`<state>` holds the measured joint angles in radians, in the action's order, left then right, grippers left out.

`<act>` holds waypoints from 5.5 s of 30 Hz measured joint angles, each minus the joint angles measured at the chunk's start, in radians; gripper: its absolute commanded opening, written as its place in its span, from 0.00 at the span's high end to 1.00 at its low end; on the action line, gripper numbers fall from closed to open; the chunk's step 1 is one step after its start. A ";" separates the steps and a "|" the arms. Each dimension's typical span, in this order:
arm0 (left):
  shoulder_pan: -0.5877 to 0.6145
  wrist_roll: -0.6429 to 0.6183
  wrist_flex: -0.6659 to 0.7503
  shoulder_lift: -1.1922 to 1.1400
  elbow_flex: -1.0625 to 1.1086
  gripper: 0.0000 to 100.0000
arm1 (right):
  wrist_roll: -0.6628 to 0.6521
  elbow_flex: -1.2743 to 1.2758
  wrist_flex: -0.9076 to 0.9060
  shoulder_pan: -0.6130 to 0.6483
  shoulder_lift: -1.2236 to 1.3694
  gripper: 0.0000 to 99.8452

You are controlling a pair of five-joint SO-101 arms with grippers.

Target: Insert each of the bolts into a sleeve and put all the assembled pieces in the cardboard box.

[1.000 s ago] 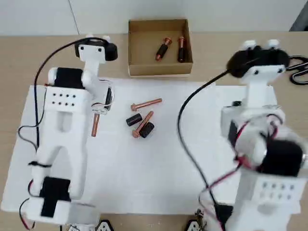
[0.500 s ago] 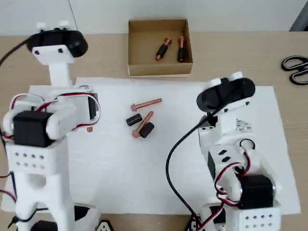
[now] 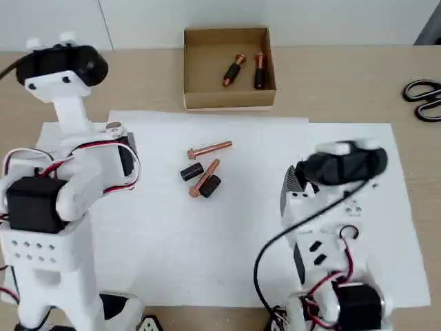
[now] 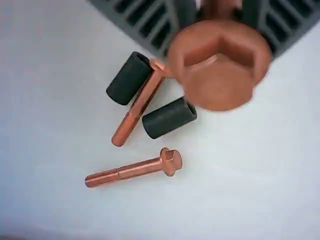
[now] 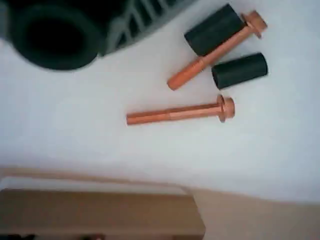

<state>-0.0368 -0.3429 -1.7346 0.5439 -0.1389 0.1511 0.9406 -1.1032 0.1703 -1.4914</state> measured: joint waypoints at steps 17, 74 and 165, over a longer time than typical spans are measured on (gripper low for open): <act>-0.273 -0.002 0.187 0.002 0.092 0.99 | -0.069 0.509 0.393 0.293 -0.301 1.00; -0.470 -0.015 0.879 0.560 0.994 0.99 | 0.003 0.624 0.397 0.494 -0.310 1.00; -0.526 -0.015 0.818 0.568 1.183 0.88 | 0.006 0.628 0.397 0.522 -0.308 1.00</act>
<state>-0.5631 -0.3583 -0.9168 1.1116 1.0441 0.1573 1.5681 -0.7058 0.6920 -1.7998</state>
